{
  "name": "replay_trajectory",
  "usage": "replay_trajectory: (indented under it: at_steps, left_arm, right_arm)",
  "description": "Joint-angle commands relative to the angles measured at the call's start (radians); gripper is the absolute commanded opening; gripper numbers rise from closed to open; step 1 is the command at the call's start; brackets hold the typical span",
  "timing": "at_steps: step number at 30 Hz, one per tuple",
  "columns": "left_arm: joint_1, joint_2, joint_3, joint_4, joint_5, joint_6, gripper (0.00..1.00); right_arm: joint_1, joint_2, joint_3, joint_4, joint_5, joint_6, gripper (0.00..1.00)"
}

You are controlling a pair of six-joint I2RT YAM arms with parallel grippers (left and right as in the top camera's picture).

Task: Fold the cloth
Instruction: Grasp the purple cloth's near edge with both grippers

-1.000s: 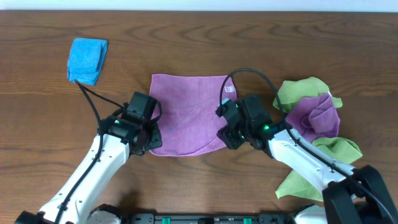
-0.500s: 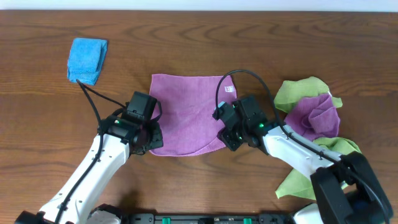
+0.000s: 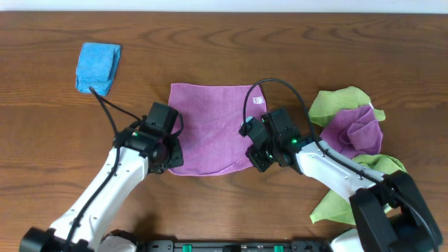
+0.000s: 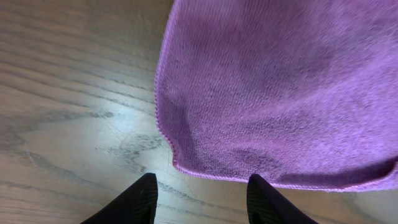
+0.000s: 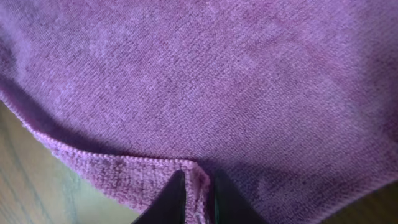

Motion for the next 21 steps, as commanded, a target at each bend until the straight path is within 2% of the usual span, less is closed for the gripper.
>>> replay_trajectory:
  at_steps: [1,11,21]
  left_arm:
    - [0.008,0.042,-0.006,-0.005,0.034,0.021,0.47]
    - [0.009,0.084,-0.024,-0.026,0.008,-0.008,0.46]
    - [0.052,0.084,-0.11,0.105,0.071,-0.054,0.44]
  right_arm:
    - [0.006,-0.003,0.003,-0.002,-0.046,0.026,0.04]
    - [0.006,-0.02,0.008,-0.009,-0.05,0.038,0.01]
    - [0.006,-0.047,0.009,-0.009,-0.049,0.041,0.01]
